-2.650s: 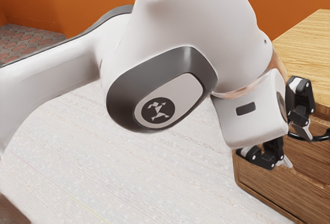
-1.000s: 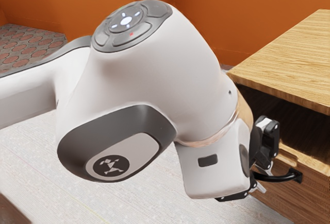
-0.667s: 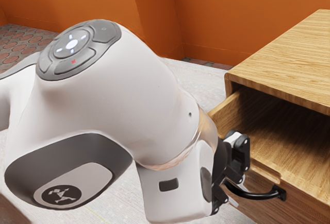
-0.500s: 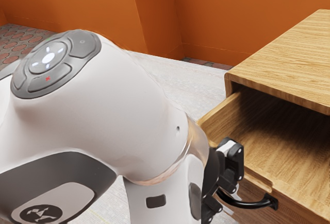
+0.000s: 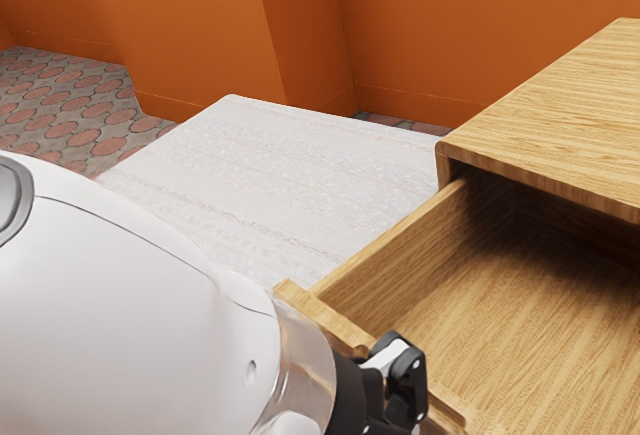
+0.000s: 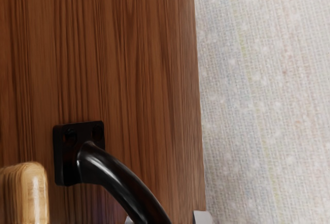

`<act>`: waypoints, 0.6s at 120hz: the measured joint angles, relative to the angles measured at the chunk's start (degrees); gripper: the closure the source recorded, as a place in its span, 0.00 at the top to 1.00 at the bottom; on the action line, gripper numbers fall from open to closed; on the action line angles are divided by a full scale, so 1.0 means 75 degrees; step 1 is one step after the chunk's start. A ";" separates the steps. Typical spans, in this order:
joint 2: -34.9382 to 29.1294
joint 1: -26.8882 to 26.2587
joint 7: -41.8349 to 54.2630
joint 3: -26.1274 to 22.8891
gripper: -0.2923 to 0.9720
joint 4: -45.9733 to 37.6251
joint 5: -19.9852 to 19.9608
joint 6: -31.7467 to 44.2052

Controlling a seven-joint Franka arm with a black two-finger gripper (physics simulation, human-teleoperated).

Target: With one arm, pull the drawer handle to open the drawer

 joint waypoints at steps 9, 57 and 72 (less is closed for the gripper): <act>-0.0036 0.0023 -0.0056 -0.0057 0.24 -0.0013 -0.0006 -0.0067; -0.0120 -0.0067 -0.0290 -0.0129 0.37 0.0107 -0.0051 -0.0507; -0.0249 -0.0068 -0.0380 -0.0128 0.41 0.0616 -0.0034 -0.0972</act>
